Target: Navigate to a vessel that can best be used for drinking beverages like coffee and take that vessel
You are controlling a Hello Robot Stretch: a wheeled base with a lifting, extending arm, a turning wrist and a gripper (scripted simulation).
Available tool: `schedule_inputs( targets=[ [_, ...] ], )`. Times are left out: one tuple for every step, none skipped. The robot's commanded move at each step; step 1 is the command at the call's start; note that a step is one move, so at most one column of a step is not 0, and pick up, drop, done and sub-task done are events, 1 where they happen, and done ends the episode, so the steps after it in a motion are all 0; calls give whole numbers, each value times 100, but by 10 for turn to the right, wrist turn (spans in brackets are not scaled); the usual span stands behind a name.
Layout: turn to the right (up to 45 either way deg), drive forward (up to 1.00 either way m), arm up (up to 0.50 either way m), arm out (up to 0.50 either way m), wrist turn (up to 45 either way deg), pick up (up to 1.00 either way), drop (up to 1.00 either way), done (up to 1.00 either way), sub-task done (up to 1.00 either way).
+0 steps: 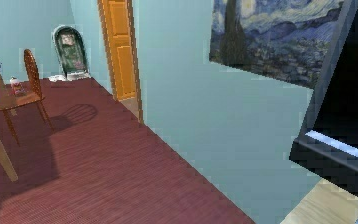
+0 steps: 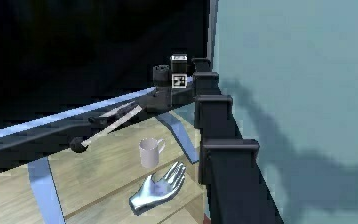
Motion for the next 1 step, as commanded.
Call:
schedule_inputs(
  targets=[
    [0, 0, 0, 0, 450, 0, 0, 0, 0]
  ],
)
